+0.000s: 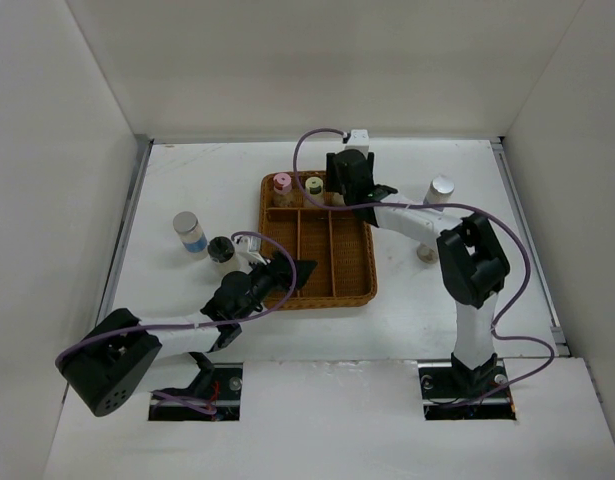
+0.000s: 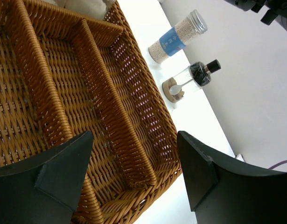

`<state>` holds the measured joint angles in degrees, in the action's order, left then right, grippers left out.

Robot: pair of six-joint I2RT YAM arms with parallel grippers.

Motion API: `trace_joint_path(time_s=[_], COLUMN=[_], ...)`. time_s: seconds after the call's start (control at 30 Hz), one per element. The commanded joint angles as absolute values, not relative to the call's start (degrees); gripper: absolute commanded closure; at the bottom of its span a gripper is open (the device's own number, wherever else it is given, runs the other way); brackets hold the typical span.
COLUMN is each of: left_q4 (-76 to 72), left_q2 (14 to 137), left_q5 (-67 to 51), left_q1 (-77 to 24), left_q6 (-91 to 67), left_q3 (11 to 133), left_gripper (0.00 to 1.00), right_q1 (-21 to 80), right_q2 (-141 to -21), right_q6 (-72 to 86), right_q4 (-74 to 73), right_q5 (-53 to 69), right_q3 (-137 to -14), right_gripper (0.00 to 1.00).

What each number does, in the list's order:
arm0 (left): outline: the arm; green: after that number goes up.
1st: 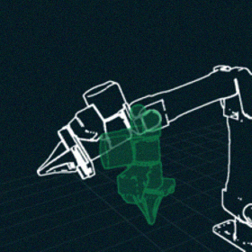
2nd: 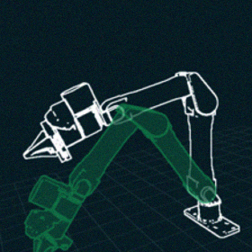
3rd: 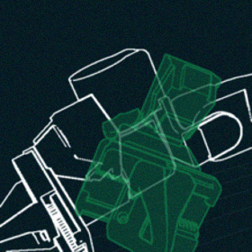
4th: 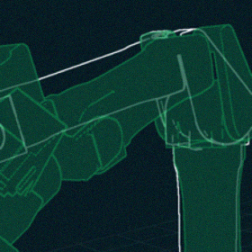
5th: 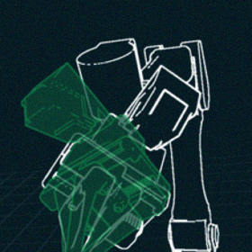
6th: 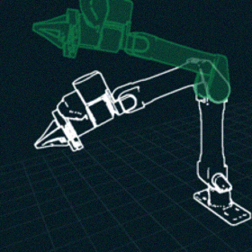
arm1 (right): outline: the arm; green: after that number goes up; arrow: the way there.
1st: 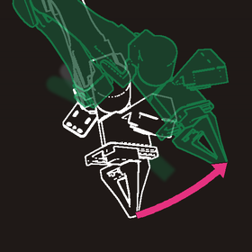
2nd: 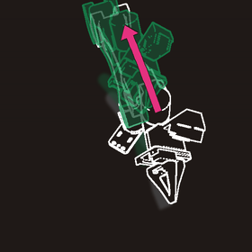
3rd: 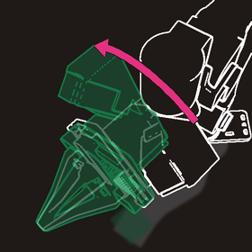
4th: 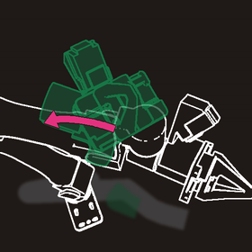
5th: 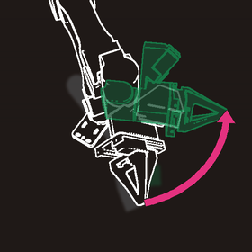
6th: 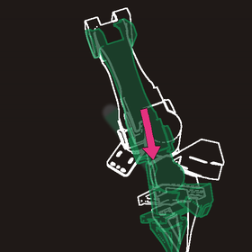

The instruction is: Organize the condiment bottles

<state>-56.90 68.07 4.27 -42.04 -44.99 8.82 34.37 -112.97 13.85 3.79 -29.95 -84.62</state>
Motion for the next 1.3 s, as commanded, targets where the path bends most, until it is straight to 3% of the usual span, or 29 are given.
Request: trace_joint_path(time_s=[0.0,0.27,0.5,0.8,0.87,0.93,1.07,1.13,1.27], left_q4=[-60.6,-60.6,-60.0,-52.9,-50.1,-46.2,-32.4,-23.8,-9.0], left_q2=[68.6,69.4,69.7,66.6,66.4,66.3,63.5,61.1,54.1], left_q5=[4.2,5.0,7.9,14.7,16.3,17.7,21.5,25.6,35.4], left_q1=[-41.8,-41.7,-43.0,-48.0,-49.3,-49.5,-48.0,-46.5,-43.5], left_q6=[-44.6,-44.2,-41.8,-35.8,-35.2,-35.1,-35.0,-34.5,-33.6], left_q3=[10.9,11.1,12.0,16.8,19.1,21.9,28.0,30.7,34.2], left_gripper=[0.29,0.29,0.3,0.36,0.4,0.47,0.63,0.68,0.7], right_q1=[34.5,34.1,33.3,33.3,32.8,32.6,33.0,34.7,38.0], right_q2=[-111.2,-110.2,-104.1,-83.9,-79.7,-76.6,-73.1,-72.2,-72.8], right_q6=[15.6,18.0,19.9,19.9,20.7,22.0,25.7,27.3,28.4], right_q4=[10.1,11.5,13.0,16.7,17.7,18.4,20.5,23.4,29.6], right_q5=[-29.9,-28.2,-26.3,-25.1,-24.6,-24.1,-22.9,-22.3,-21.7], right_q3=[-85.7,-81.5,-76.7,-62.7,-58.2,-53.9,-46.2,-42.5,-38.1], right_gripper=[0.43,0.16,0.09,0.06,0.1,0.21,0.63,0.77,0.83])
